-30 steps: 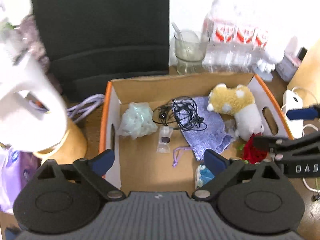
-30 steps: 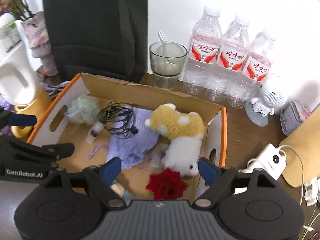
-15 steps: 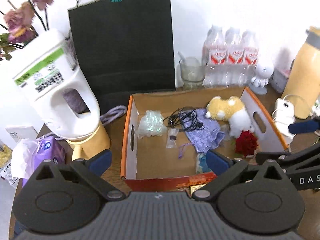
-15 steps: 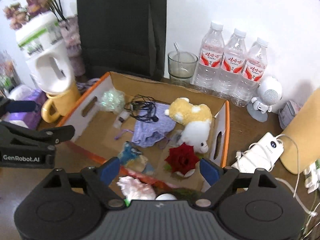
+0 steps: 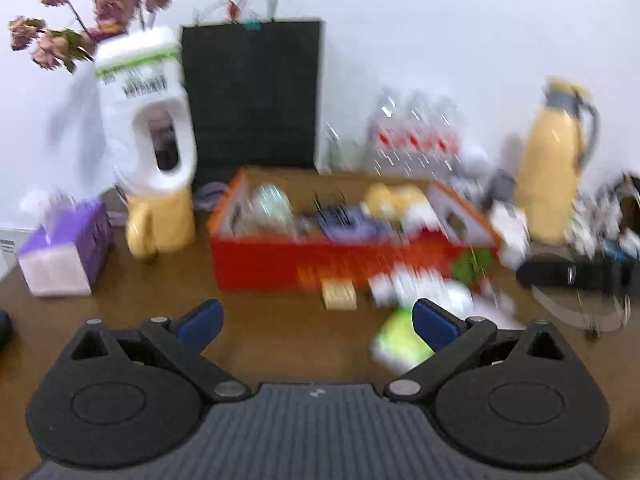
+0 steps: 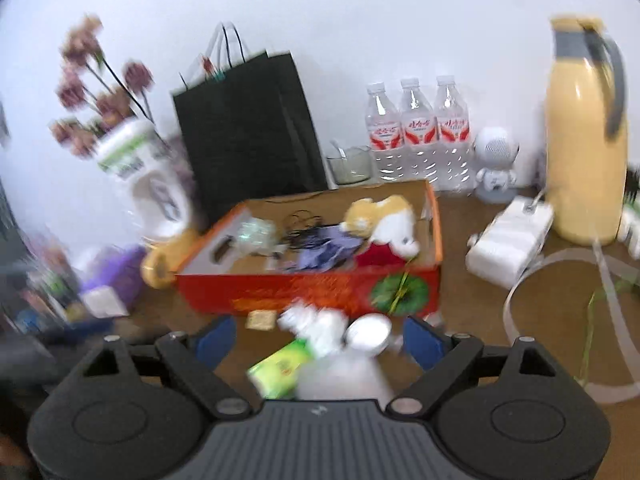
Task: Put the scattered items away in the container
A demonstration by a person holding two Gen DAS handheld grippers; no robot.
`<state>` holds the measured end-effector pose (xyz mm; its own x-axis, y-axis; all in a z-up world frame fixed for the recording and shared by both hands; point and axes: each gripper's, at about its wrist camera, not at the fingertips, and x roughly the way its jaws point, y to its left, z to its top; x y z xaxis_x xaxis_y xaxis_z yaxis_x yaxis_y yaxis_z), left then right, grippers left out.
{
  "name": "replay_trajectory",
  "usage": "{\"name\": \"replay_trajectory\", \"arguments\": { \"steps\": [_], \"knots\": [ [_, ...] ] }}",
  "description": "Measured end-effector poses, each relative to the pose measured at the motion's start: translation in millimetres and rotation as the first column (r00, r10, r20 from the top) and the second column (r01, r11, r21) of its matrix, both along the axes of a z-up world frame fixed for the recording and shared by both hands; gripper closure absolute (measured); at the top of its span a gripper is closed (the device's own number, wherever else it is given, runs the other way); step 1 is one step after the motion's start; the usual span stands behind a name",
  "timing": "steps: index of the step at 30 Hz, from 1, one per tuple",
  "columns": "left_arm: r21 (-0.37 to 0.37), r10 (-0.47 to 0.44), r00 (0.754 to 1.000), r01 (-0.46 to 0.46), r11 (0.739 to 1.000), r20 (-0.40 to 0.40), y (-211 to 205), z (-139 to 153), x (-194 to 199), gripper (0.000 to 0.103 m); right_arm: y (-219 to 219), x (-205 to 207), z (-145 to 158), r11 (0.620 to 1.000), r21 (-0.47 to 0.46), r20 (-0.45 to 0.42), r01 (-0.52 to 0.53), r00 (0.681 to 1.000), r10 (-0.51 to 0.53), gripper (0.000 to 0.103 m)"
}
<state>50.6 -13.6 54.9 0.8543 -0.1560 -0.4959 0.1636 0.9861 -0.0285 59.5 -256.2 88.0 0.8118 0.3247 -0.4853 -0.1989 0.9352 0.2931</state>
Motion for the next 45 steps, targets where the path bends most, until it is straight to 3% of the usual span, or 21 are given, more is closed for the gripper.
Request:
{"name": "replay_trajectory", "arguments": {
  "steps": [4, 6, 8, 9, 14, 15, 17, 19, 25, 29, 31, 36, 40, 45],
  "knots": [
    [0.016, -0.123, 0.991, 0.124, 0.992, -0.055, -16.4, -26.8, -17.3, 0.000, -1.0, -20.7, -27.0, 0.997, -0.049, 0.011, 0.065, 0.998, -0.064, 0.013],
    [0.015, -0.184, 0.979, 0.186, 0.982, -0.089, -22.5, -35.0, -17.8, 0.014, -2.7, -22.3, -35.5, 0.992, -0.090, -0.006, 0.091, 0.996, -0.092, 0.013],
    [0.029, -0.208, 0.968, 0.215, 0.976, -0.142, -29.8, -41.1, -13.3, 0.049, -6.5, -22.4, -39.5, 0.990, -0.105, -0.020, 0.090, 0.996, -0.092, 0.013],
    [0.029, -0.230, 0.962, 0.237, 0.971, -0.149, -32.6, -42.3, -12.0, 0.052, -7.9, -23.0, -40.2, 0.991, -0.104, -0.018, 0.085, 0.996, -0.088, 0.013],
    [0.013, -0.308, 0.944, 0.312, 0.950, -0.119, -46.9, -40.5, -8.5, 0.050, -3.1, -22.7, -47.8, 0.993, -0.110, -0.031, 0.034, 0.999, -0.038, 0.014],
    [0.019, -0.312, 0.942, 0.317, 0.948, -0.122, -50.7, -42.3, -7.3, 0.053, -0.3, -20.4, -49.9, 0.992, -0.124, -0.037, 0.028, 0.999, -0.032, 0.015],
    [0.029, -0.317, 0.938, 0.324, 0.946, -0.137, -53.7, -44.3, -3.3, 0.083, 4.0, -15.4, -54.5, 0.988, -0.153, -0.042, 0.027, 0.999, -0.033, 0.015],
    [0.021, -0.318, 0.935, 0.326, 0.945, -0.158, -53.1, -46.3, -0.2, 0.088, 5.6, -10.2, -58.1, 0.985, -0.171, -0.055, 0.023, 0.998, -0.033, 0.017],
    [-0.002, -0.293, 0.948, 0.295, 0.955, -0.127, -41.1, -46.1, -2.9, 0.091, 13.6, 8.0, -65.4, 0.984, -0.178, -0.075, -0.013, 0.997, 0.000, 0.018],
    [-0.056, -0.234, 0.968, 0.230, 0.972, -0.086, -19.1, -31.8, -9.9, 0.091, 22.8, 21.9, -69.8, 0.983, -0.177, -0.096, -0.045, 0.995, 0.029, 0.029],
    [-0.051, -0.197, 0.978, 0.193, 0.980, -0.070, -9.5, -25.2, -13.3, 0.091, 28.7, 26.3, -71.4, 0.979, -0.193, -0.100, -0.059, 0.994, 0.040, 0.036],
    [-0.033, -0.132, 0.990, 0.131, 0.991, -0.045, 9.7, -15.4, -22.3, 0.091, 36.9, 19.1, -69.8, 0.978, -0.198, -0.116, -0.065, 0.992, 0.043, 0.037],
    [-0.056, -0.111, 0.993, 0.109, 0.992, -0.029, 23.7, -10.7, -30.5, 0.091, 29.3, -5.3, -59.9, 0.986, -0.158, -0.111, -0.046, 0.993, 0.029, 0.038],
    [-0.101, -0.112, 0.994, 0.111, 0.989, -0.007, 34.1, 1.5, -20.5, 0.091, 19.5, -21.6, -24.6, 0.997, -0.064, -0.047, -0.047, 0.998, 0.044, 0.038]
  ]
}}
